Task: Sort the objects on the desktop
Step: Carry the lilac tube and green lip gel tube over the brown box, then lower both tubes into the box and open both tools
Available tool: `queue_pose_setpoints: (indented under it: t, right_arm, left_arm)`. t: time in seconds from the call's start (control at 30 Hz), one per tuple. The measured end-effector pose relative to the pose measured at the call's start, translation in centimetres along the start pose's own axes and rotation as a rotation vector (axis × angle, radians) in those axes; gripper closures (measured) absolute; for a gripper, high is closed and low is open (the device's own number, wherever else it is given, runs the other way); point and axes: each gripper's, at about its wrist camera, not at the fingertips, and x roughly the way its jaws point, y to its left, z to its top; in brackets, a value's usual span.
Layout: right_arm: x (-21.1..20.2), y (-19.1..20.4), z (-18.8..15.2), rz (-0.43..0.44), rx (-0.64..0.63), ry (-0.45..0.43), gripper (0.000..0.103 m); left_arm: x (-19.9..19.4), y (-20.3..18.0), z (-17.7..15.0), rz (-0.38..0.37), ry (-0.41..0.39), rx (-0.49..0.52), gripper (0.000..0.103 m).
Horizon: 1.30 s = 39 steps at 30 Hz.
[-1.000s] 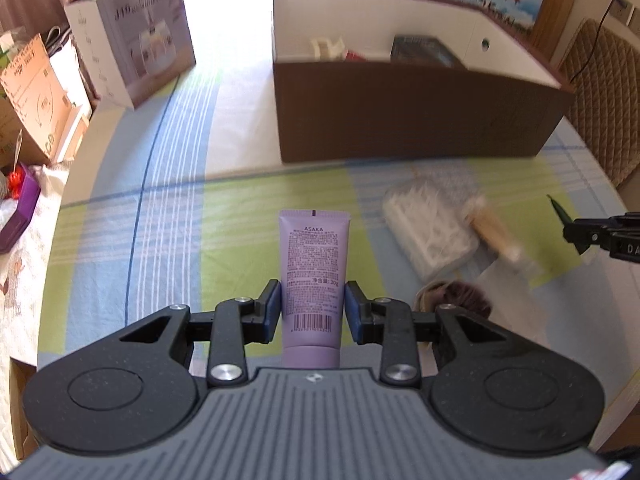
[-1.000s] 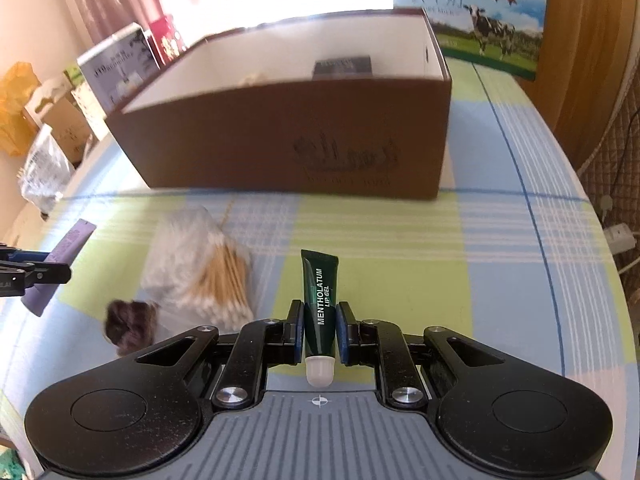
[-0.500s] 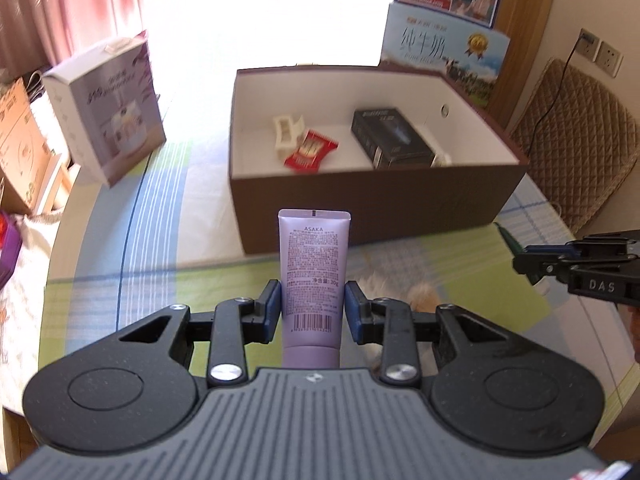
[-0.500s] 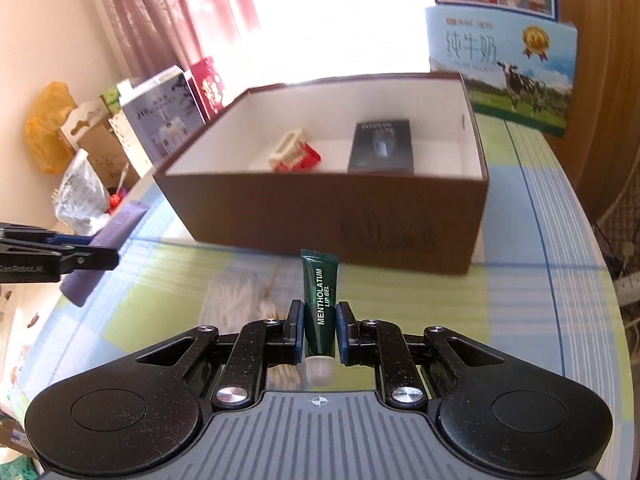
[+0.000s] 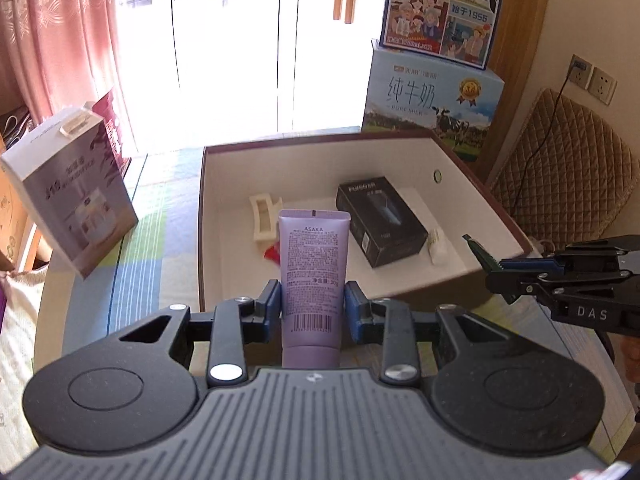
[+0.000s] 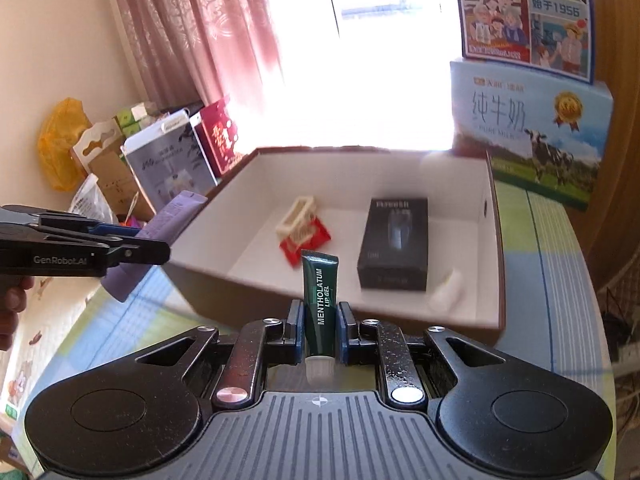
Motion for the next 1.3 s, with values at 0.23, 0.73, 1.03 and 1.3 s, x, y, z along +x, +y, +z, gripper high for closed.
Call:
queue_pose_setpoints:
  t: [0.23, 0.73, 1.03, 1.3]
  right_arm:
    - [3.5, -0.3, 3.5, 0.016, 0.002, 0.01, 0.09]
    - [13.0, -1.8, 4.7, 0.018, 0.053, 0.192, 0.09]
    - [15.2, -3.1, 4.4, 0.003, 0.104, 0.271, 0.09]
    - [15.7, -3.4, 4.1, -0.004, 0.117, 0.3, 0.09]
  left_arm:
    - [4.2, 1.2, 3.3, 0.001, 0.031, -0.018, 0.074]
    - [12.8, 2.7, 4.1, 0.016, 0.2, -0.034, 0.074]
    - [15.3, 2.6, 3.7, 0.018, 0.262, -0.009, 0.074]
    - [16.4, 2.7, 3.3, 0.018, 0.298, -0.005, 0.074]
